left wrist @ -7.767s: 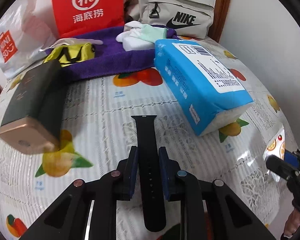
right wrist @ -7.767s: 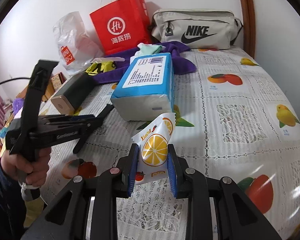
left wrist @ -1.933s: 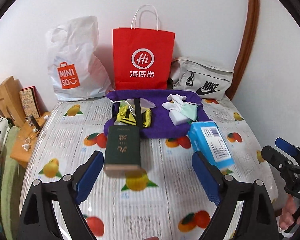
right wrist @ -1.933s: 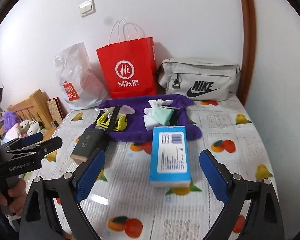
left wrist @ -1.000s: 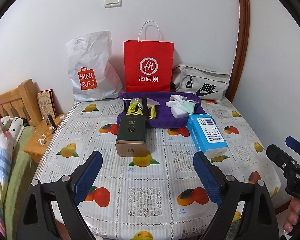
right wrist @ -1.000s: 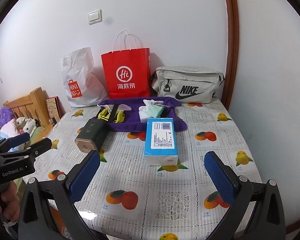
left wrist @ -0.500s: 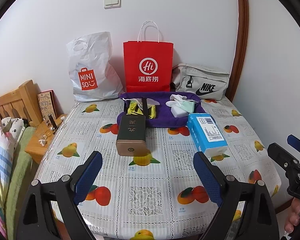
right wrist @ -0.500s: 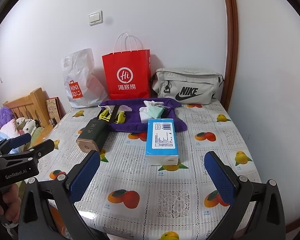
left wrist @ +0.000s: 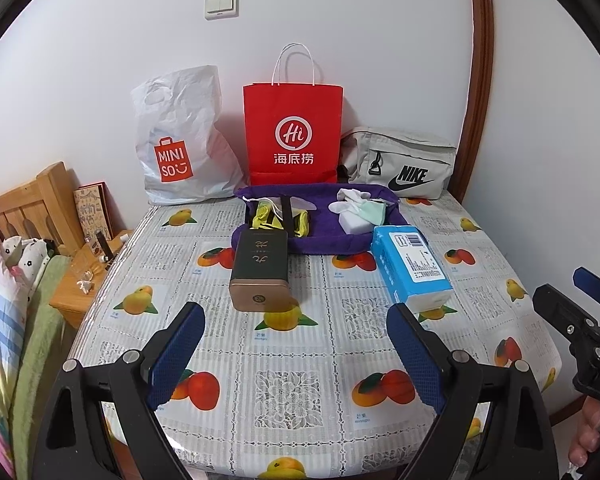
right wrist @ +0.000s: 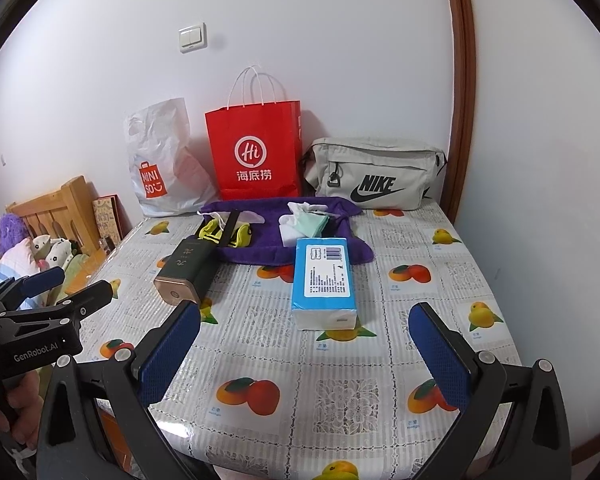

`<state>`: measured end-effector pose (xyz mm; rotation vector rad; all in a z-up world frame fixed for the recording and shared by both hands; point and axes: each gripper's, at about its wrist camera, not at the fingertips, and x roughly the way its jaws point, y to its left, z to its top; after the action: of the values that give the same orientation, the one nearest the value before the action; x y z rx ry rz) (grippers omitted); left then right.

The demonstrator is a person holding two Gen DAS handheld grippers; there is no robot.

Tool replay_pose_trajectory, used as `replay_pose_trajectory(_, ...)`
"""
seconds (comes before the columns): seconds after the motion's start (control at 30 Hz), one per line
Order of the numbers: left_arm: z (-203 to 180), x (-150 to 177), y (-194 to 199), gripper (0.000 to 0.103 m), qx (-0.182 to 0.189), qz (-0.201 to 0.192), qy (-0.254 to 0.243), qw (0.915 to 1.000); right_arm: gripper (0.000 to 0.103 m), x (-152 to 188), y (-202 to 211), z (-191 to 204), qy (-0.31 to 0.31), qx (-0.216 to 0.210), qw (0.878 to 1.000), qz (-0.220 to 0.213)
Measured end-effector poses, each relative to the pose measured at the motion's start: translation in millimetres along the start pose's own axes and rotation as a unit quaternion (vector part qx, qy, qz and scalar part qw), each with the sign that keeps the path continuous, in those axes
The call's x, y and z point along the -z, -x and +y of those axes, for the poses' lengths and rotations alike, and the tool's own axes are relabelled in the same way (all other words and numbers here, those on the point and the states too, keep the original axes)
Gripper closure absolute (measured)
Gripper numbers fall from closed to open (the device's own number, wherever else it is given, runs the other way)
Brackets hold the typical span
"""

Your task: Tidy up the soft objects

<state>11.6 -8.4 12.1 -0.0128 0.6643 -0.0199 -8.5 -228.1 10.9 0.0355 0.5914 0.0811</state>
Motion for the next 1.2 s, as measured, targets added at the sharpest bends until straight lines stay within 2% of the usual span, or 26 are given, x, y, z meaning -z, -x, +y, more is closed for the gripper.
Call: replay_pose_trajectory(1.2, -0.5, 0.5, 3.2, 0.011, -0.001, 0.0, -0.001, 1.0, 0.001, -0.3, 3.2, -1.4, 0.0, 0.001, 1.0, -0.001)
